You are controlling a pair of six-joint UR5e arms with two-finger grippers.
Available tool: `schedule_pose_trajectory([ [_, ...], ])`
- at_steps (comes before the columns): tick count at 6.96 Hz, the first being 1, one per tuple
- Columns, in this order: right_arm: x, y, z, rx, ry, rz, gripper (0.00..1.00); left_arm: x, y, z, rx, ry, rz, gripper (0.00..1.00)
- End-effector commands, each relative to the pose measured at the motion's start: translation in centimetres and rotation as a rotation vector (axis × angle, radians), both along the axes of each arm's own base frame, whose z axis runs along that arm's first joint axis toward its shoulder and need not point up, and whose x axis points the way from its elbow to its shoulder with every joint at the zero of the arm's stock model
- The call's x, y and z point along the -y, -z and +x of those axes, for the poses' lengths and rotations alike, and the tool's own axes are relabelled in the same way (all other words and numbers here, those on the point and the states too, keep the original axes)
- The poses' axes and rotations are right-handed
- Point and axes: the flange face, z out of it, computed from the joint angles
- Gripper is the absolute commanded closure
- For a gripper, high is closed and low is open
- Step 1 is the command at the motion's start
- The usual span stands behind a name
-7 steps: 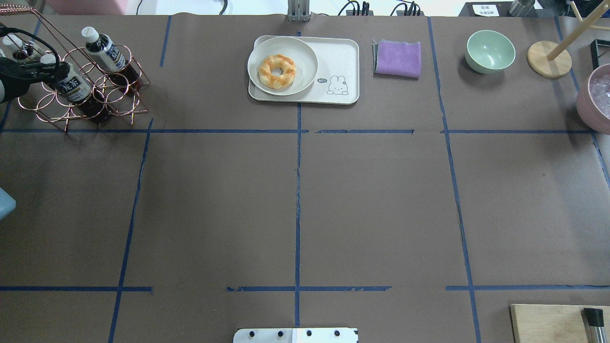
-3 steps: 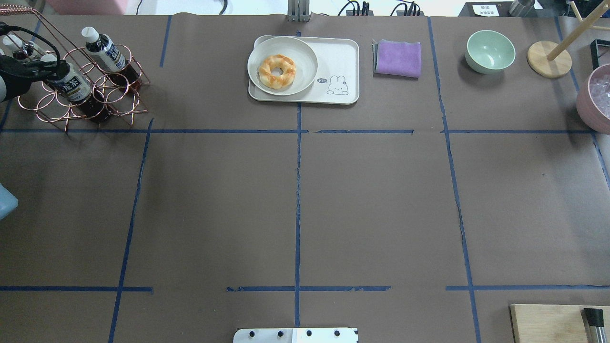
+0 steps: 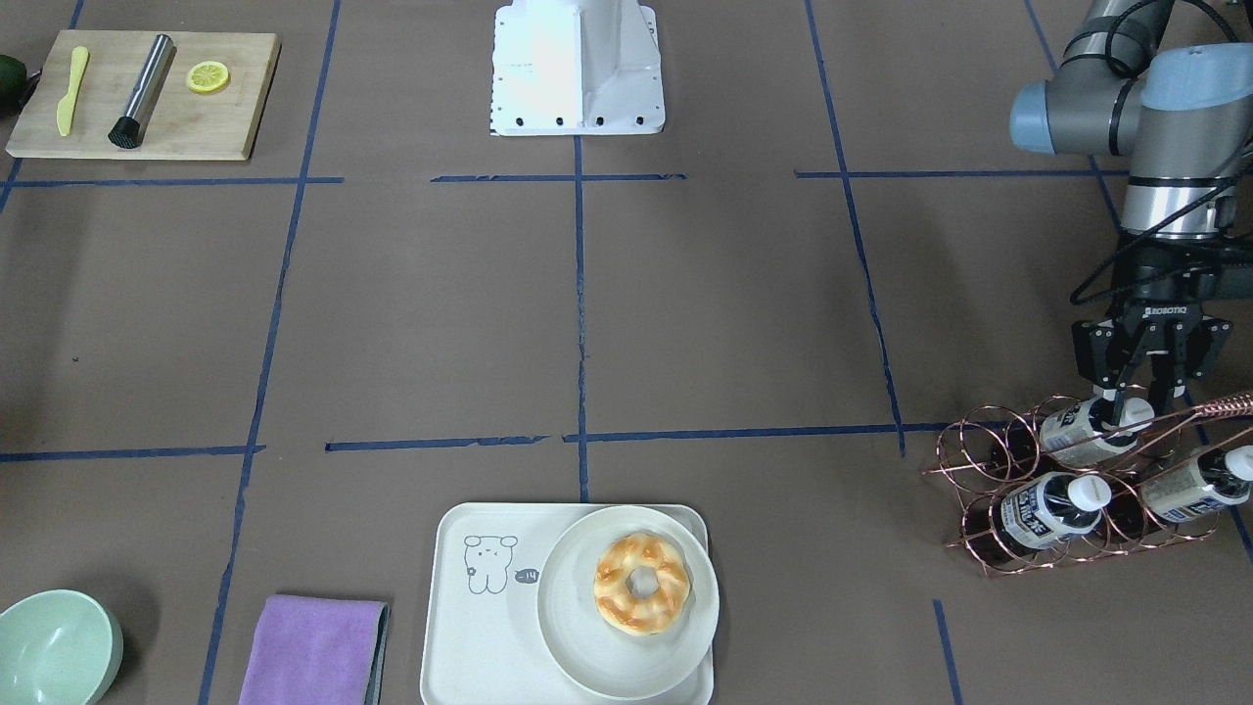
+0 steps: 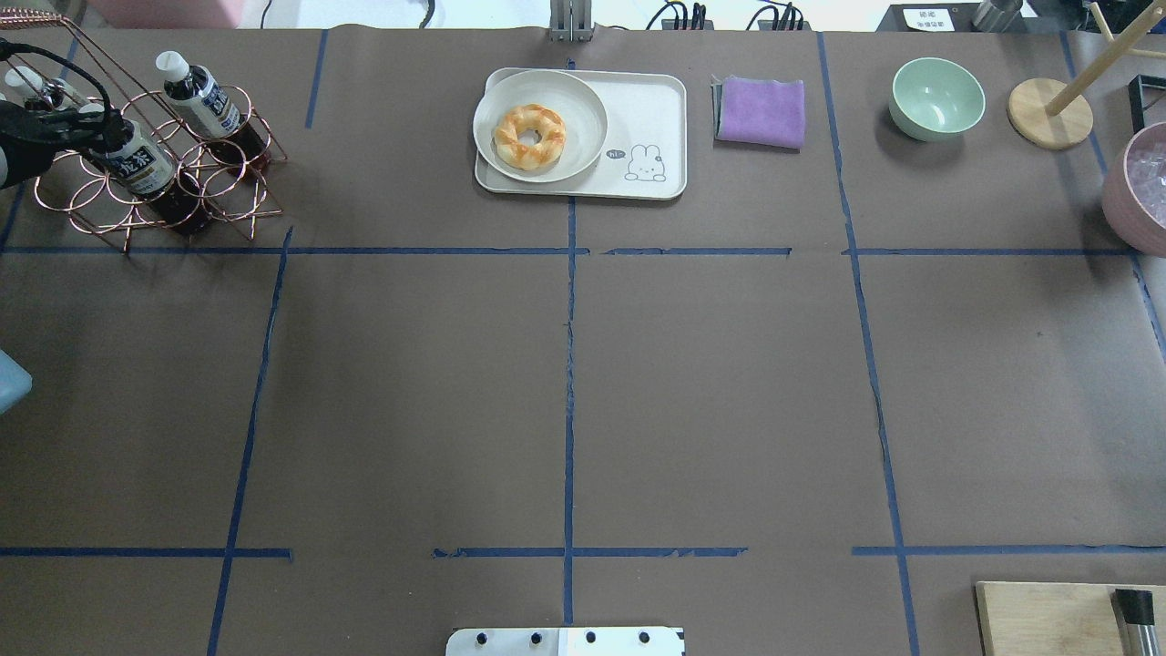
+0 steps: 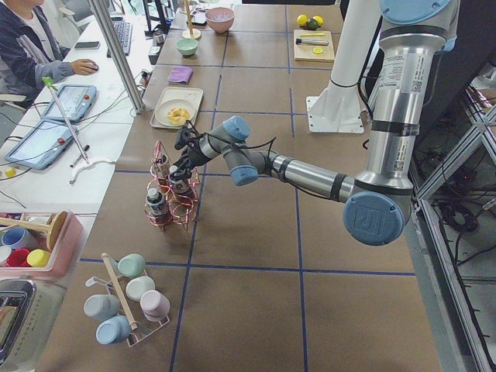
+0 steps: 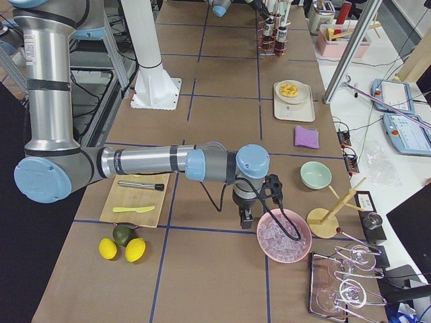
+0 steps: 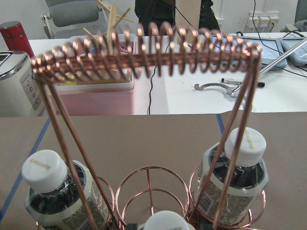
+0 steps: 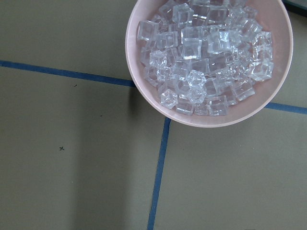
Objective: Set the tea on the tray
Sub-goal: 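Close the left gripper around the dark tea bottle in the rack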
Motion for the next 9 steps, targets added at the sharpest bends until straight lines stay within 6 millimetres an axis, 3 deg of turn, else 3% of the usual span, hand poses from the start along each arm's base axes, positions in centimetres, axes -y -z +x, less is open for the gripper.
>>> schedule_pose_trajectory([
  [1, 0.0, 0.0, 0.0, 0.0, 0.0, 0.0, 0.0, 0.19, -0.08, -0.22, 0.0, 0.006, -0.002, 0.46],
  [4, 0.0, 0.0, 0.0, 0.0, 0.0, 0.0, 0.0, 0.27, -0.18, -0.17, 0.0, 0.007, -0.006, 0.55],
  [6, 0.0, 0.0, 0.0, 0.0, 0.0, 0.0, 0.0, 0.3, -0.07, -0.15, -0.003, 0.008, -0.004, 0.55],
  [7, 0.0, 0.0, 0.0, 0.0, 0.0, 0.0, 0.0, 0.3, -0.07, -0.15, -0.003, 0.008, -0.004, 0.61],
  [9, 0.0, 0.0, 0.0, 0.0, 0.0, 0.0, 0.0, 0.12, 0.71, -0.37, -0.012, 0.009, 0.009, 0.99],
])
